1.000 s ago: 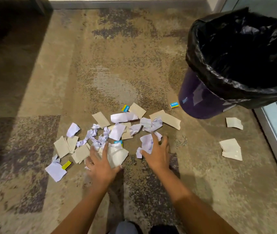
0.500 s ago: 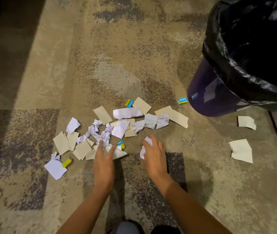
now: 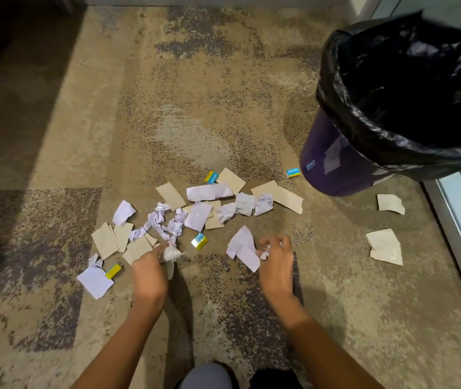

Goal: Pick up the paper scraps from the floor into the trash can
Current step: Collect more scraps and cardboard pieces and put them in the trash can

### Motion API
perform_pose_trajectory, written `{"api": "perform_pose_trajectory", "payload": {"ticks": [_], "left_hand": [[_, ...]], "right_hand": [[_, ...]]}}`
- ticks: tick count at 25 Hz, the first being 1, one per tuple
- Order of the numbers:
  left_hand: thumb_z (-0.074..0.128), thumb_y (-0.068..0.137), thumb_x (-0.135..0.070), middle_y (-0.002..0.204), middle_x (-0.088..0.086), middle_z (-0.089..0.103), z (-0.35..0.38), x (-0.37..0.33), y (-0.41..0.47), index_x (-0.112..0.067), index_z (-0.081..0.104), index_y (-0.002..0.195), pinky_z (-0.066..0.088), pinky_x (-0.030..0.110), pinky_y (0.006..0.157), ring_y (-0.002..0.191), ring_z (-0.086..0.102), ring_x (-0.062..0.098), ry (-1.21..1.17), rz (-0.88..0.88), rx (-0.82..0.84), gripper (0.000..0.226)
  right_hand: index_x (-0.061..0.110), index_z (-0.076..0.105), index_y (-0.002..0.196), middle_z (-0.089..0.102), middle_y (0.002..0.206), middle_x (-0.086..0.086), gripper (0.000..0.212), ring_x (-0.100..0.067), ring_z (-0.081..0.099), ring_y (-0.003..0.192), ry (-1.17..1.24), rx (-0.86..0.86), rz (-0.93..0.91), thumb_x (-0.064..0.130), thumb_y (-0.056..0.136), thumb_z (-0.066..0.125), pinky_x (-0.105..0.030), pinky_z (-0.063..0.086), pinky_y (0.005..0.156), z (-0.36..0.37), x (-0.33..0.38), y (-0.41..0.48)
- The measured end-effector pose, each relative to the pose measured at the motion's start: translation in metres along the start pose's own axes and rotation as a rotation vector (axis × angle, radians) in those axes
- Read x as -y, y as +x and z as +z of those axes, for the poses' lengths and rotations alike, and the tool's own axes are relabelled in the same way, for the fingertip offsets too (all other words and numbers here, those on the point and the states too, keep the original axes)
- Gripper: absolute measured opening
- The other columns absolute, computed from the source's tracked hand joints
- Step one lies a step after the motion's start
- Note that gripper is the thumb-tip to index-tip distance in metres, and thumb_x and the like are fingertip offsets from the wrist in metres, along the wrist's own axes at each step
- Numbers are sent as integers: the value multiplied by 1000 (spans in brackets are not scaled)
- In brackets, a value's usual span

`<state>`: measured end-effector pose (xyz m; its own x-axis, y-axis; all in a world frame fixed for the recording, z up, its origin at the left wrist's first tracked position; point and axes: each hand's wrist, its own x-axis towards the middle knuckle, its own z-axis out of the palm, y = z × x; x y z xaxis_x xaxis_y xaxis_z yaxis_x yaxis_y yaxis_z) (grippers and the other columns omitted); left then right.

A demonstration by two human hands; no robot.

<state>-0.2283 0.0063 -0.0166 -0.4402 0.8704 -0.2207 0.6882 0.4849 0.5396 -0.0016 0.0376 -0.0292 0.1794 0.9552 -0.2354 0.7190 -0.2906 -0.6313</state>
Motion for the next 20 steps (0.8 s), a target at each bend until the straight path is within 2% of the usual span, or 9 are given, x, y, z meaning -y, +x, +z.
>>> {"api": "perform_pose_trajectory", "payload": {"ticks": [1, 4, 5, 7, 9, 12, 16, 18, 20], "left_hand": [[51, 80, 14, 102, 18, 69, -3, -1, -5, -8, 70, 107, 35, 27, 74, 97, 62, 33, -22, -3, -8, 40], [52, 75, 17, 94, 17, 72, -11, 1, -16, -10, 71, 103, 35, 26, 68, 89, 65, 33, 17, -15, -9, 44], [52, 74, 16, 89, 16, 73, -12, 4, -18, -10, 72, 101, 36, 26, 65, 85, 66, 33, 22, -13, -3, 43], [53, 73, 15, 80, 15, 72, -15, 10, -22, -11, 71, 101, 36, 26, 61, 75, 66, 32, 26, -7, 7, 43], [54, 74, 12, 74, 14, 72, -20, 12, -24, -13, 71, 104, 35, 26, 58, 66, 64, 30, 35, -9, -12, 43], [57, 75, 9, 70, 9, 70, -27, 10, -24, -17, 72, 102, 35, 26, 57, 59, 55, 21, 38, 22, -55, 41], [57, 77, 6, 65, 0, 62, -30, -2, -22, -20, 72, 96, 35, 28, 56, 60, 51, 18, 19, 60, -68, 36], [56, 76, 7, 65, 1, 59, -28, -6, -23, -17, 72, 92, 32, 28, 54, 61, 50, 20, 1, 70, -62, 33], [57, 80, 3, 64, 2, 64, -28, -17, -25, -16, 73, 92, 31, 27, 50, 58, 53, 18, -39, 84, -54, 28]], "right_hand": [[11, 59, 103, 48, 112, -6, 28, -21, 53, 94, 32, 16, 10, -6, 81, 59, -20, 36, 74, -2, 0, -1], [5, 55, 116, 47, 118, -7, 33, -21, 51, 107, -130, 142, -15, 6, 84, 67, -22, 40, 83, 1, 3, 2], [3, 54, 116, 47, 120, -7, 35, -22, 51, 108, -161, 186, -11, 8, 84, 68, -25, 41, 87, 6, 5, 3], [5, 58, 113, 49, 121, -9, 28, -22, 55, 104, -204, 207, 10, 7, 86, 66, -25, 44, 86, 15, 9, 4], [4, 62, 107, 53, 118, -12, 19, -23, 58, 99, -248, 161, 32, 0, 89, 57, -25, 46, 80, 16, 11, 5], [2, 64, 101, 57, 111, -13, 20, -23, 58, 93, -246, 84, 56, -7, 87, 53, -26, 44, 74, 12, 11, 0], [4, 65, 84, 60, 97, -10, 19, -17, 52, 82, -141, 4, 105, -10, 84, 52, -18, 30, 64, -2, -1, -9], [7, 64, 80, 58, 93, -6, 21, -17, 53, 82, -53, -54, 152, -9, 84, 51, -18, 27, 61, -12, 0, -16], [10, 65, 83, 53, 93, 0, 17, -13, 50, 79, -9, -118, 175, -2, 87, 55, -19, 32, 65, -25, 4, -22]]}}
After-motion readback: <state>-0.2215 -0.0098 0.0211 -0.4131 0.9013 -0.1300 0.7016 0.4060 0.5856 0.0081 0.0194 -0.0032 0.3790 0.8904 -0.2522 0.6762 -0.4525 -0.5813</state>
